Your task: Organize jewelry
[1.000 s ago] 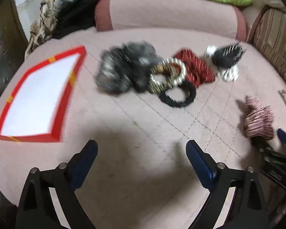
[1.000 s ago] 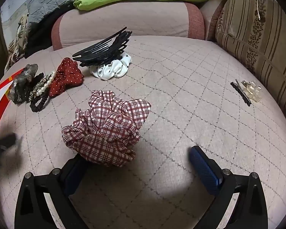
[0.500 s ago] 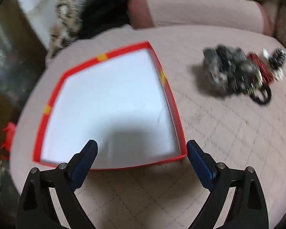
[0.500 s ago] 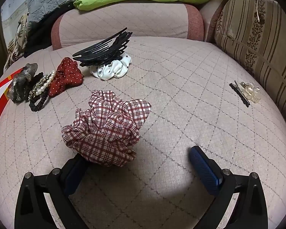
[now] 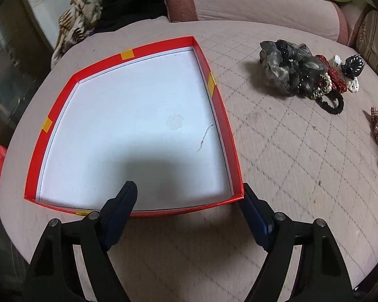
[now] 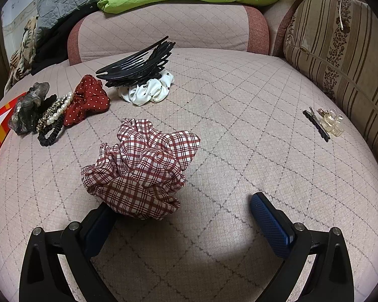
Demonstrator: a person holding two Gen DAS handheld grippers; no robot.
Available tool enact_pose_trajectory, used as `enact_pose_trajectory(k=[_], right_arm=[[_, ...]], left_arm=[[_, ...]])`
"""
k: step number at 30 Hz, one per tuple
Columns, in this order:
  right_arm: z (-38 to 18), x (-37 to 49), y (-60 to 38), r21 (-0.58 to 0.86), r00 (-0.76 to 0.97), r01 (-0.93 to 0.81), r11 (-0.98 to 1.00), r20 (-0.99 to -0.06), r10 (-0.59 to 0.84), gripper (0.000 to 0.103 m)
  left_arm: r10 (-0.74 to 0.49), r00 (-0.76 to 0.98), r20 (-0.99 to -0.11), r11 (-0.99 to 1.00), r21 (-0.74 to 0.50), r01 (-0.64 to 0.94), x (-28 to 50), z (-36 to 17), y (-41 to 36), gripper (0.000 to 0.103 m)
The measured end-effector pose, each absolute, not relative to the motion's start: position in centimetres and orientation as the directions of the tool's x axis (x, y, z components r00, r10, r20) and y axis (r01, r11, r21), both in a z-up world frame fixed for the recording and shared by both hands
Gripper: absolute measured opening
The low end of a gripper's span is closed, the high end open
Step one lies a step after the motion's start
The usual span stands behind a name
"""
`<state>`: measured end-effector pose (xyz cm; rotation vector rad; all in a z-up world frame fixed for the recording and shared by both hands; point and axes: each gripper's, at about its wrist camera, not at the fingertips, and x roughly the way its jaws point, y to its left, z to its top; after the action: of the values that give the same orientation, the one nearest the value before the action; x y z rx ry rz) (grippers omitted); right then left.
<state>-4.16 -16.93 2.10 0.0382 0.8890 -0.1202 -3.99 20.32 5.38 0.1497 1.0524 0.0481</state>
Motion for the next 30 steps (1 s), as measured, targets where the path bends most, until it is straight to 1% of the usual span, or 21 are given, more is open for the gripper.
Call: enact_pose_trajectory(k=[3, 6, 10, 14, 15, 18, 21, 22, 27, 30], right_arm=[[2.1, -4.1, -17.0, -0.018, 0.616, 0.117, 0.993, -0.783, -0.087, 0.103], [2.2, -3.4, -17.3, -0.012, 0.569, 0.109, 0.994, -0.819, -0.072, 0.103], [2.6, -2.7, -17.6, -0.019, 0.517, 0.076, 0.997, -0.854, -0.055, 0.103], [3.7, -4.3, -17.4, -0.033, 0.52, 0.1, 0.994, -0.85, -0.081, 0.096], [4.0, -4.9, -17.3, -0.033, 0.526, 0.101, 0.994, -0.846, -0.081, 0.096], [5.2, -7.2, -16.9, -0.033, 0.562, 0.105, 0.994, -0.823, -0.087, 0.096], [6.6, -8.9, -16.9, -0.011, 0.604, 0.121, 0.993, -0.793, -0.082, 0.096], [7.3, -9.2, -16.8, -0.008, 0.622, 0.131, 0.991, -0.778, -0.088, 0.096], [10.9, -12.3, -15.3, -0.032, 0.746, 0.191, 0.981, -0.645, -0.166, 0.096], [12.2, -12.7, -14.6, -0.027, 0.762, 0.167, 0.986, -0.631, -0.147, 0.096]], left_arm=[[0.142, 0.513, -0.847, 0.985, 0.171, 0.011, -4.8, 5.4, 19.7, 0.081], [0.167, 0.528, -0.833, 0.98, 0.198, 0.001, -5.2, 5.8, 19.3, 0.081], [0.093, 0.57, -0.816, 0.995, 0.097, -0.024, -6.5, 8.4, 19.6, 0.081], [0.071, 0.608, -0.791, 0.997, 0.054, -0.046, -7.8, 10.7, 19.0, 0.081], [0.068, 0.613, -0.787, 0.998, 0.047, -0.05, -8.3, 11.1, 18.8, 0.081], [0.057, 0.634, -0.771, 0.997, 0.016, -0.07, -9.1, 12.2, 18.2, 0.082], [0.057, 0.642, -0.765, 0.997, 0.015, -0.072, -9.6, 12.9, 17.3, 0.084], [0.057, 0.646, -0.762, 0.998, 0.017, -0.068, -9.8, 13.1, 16.9, 0.084], [0.038, 0.65, -0.759, 0.999, 0.012, -0.045, -10.4, 14.2, 14.6, 0.085], [0.038, 0.67, -0.741, 0.999, 0.021, -0.034, -11.2, 14.9, 13.7, 0.086]])
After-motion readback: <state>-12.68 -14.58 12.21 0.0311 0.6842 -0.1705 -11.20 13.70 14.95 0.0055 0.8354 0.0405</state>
